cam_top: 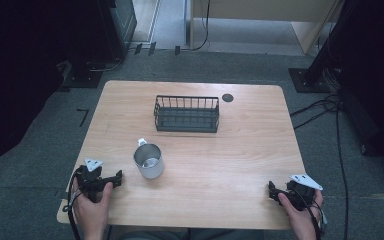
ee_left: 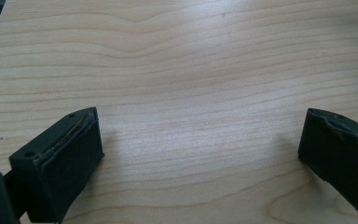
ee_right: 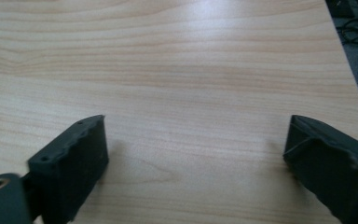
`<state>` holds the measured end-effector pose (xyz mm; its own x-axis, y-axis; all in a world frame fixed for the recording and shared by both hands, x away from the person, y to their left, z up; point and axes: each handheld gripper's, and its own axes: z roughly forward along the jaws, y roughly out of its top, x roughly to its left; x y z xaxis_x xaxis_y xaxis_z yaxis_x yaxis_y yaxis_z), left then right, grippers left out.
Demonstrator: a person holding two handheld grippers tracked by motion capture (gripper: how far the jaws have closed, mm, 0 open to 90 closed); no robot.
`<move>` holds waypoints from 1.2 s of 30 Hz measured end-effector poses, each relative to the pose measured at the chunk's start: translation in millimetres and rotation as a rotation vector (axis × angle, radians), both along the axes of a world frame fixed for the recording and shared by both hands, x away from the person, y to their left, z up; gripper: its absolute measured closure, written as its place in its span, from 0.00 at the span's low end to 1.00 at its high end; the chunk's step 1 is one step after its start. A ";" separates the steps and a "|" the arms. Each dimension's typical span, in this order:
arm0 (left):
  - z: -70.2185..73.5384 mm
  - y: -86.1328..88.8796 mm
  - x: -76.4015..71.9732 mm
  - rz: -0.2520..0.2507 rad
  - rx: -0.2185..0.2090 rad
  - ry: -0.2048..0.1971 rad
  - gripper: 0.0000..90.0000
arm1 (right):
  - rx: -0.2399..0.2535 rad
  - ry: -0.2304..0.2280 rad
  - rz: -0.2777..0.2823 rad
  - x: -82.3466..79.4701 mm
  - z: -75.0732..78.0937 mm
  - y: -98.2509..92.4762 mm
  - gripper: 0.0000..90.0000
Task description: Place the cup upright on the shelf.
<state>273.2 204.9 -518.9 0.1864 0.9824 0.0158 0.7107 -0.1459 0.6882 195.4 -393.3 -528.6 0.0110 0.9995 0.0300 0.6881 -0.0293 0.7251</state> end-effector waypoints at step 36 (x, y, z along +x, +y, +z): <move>-0.2 -2.5 -0.1 0.015 -0.002 -0.002 0.00 | 0.036 -0.121 0.220 43.8 68.5 123.1 0.00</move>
